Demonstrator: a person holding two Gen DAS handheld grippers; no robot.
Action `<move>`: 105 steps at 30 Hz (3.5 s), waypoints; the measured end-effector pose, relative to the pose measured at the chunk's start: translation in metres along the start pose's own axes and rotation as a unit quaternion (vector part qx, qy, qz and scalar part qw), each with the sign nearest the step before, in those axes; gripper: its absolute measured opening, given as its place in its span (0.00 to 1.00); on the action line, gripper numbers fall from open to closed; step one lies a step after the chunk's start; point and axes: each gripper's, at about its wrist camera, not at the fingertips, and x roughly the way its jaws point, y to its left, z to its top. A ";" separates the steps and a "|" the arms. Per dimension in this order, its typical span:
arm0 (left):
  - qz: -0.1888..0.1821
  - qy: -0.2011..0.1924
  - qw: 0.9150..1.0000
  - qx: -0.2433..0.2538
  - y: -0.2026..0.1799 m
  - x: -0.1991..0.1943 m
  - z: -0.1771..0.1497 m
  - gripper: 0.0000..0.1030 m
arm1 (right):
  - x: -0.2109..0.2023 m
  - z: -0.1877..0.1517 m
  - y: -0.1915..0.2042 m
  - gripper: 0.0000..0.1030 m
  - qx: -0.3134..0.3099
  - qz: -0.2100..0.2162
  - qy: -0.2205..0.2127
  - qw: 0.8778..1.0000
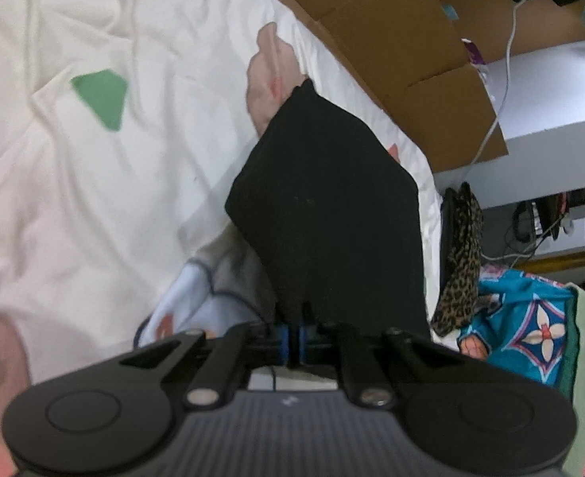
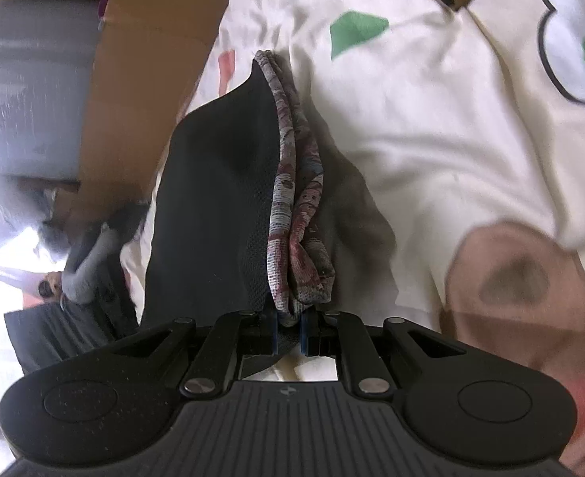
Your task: Fold clothes
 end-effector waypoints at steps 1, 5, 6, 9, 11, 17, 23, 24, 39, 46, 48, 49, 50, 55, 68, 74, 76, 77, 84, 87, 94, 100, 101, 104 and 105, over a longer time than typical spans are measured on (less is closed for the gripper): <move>0.002 0.002 1.000 0.000 0.001 -0.003 -0.003 0.04 | -0.001 -0.004 0.000 0.08 -0.001 -0.001 0.004 1.000; 0.014 0.019 1.000 -0.003 0.006 -0.009 -0.019 0.04 | -0.006 -0.019 0.000 0.08 -0.022 -0.008 0.025 0.999; 0.019 0.025 1.000 -0.002 0.007 -0.009 -0.024 0.04 | -0.008 -0.022 -0.001 0.08 -0.024 -0.010 0.030 0.999; 0.031 0.041 0.999 0.001 0.011 -0.012 -0.036 0.04 | -0.011 -0.031 -0.005 0.08 -0.029 -0.014 0.043 0.999; 0.036 0.051 0.998 -0.005 0.016 -0.011 -0.043 0.04 | -0.012 -0.035 -0.007 0.08 -0.033 -0.020 0.051 0.998; 0.038 0.087 0.995 0.002 0.012 -0.005 -0.064 0.04 | -0.025 -0.030 -0.011 0.08 -0.038 -0.030 0.052 0.997; 0.032 0.133 0.990 0.027 -0.001 0.012 -0.081 0.05 | -0.038 -0.014 -0.012 0.08 -0.041 -0.041 0.028 0.998; 0.033 0.140 0.989 0.040 -0.005 0.015 -0.084 0.05 | -0.040 -0.011 -0.011 0.08 -0.040 -0.041 0.023 0.998; 0.023 0.222 0.965 0.136 -0.042 0.046 -0.118 0.08 | -0.044 0.039 0.002 0.08 -0.049 -0.048 -0.036 0.997; 0.038 0.226 0.964 0.132 -0.036 0.039 -0.118 0.10 | -0.042 0.062 0.007 0.08 -0.072 -0.061 -0.047 0.994; 0.039 0.216 0.966 0.135 -0.038 0.036 -0.112 0.11 | -0.040 0.067 0.007 0.08 -0.078 -0.065 -0.048 0.994; 0.039 0.206 0.968 0.138 -0.040 0.035 -0.106 0.11 | -0.040 0.069 0.008 0.08 -0.079 -0.066 -0.049 0.993; 0.040 0.196 0.970 0.141 -0.043 0.032 -0.100 0.12 | -0.039 0.071 0.008 0.08 -0.080 -0.067 -0.050 0.993; 0.048 0.151 0.976 0.150 -0.055 0.028 -0.064 0.13 | -0.039 0.087 0.010 0.07 -0.086 -0.073 -0.060 0.992; 0.053 0.089 0.989 0.102 -0.066 0.051 -0.027 0.22 | -0.027 0.121 0.024 0.06 -0.108 -0.082 -0.072 0.988; 0.058 0.080 0.987 0.124 -0.065 0.059 -0.021 0.23 | -0.011 0.138 0.029 0.06 -0.139 -0.110 -0.069 0.982; 0.065 0.072 0.986 0.138 -0.068 0.060 -0.017 0.23 | -0.005 0.142 0.026 0.10 -0.128 -0.115 -0.061 0.983; 0.067 0.067 0.985 0.146 -0.071 0.061 -0.015 0.23 | -0.004 0.143 0.024 0.11 -0.125 -0.117 -0.060 0.983; 0.064 0.052 0.978 0.193 -0.100 0.072 0.001 0.30 | -0.018 0.132 0.020 0.31 -0.117 -0.097 -0.072 0.986; 0.069 0.050 0.974 0.210 -0.110 0.075 0.008 0.33 | -0.025 0.126 0.014 0.32 -0.105 -0.088 -0.073 0.988; 0.104 0.057 0.963 0.244 -0.140 0.078 0.036 0.39 | -0.034 0.106 0.002 0.36 -0.098 -0.070 -0.057 0.991; 0.126 0.058 0.947 0.289 -0.171 0.087 0.056 0.41 | -0.026 0.085 -0.005 0.36 -0.081 -0.053 -0.037 0.995; 0.123 0.058 0.945 0.297 -0.175 0.091 0.056 0.41 | -0.025 0.083 -0.006 0.36 -0.078 -0.052 -0.032 0.995; 0.117 0.055 0.942 0.309 -0.181 0.105 0.055 0.41 | -0.020 0.075 -0.007 0.36 -0.076 -0.051 -0.020 0.996; 0.114 0.053 0.942 0.310 -0.181 0.109 0.055 0.41 | -0.019 0.073 -0.008 0.36 -0.077 -0.052 -0.016 0.996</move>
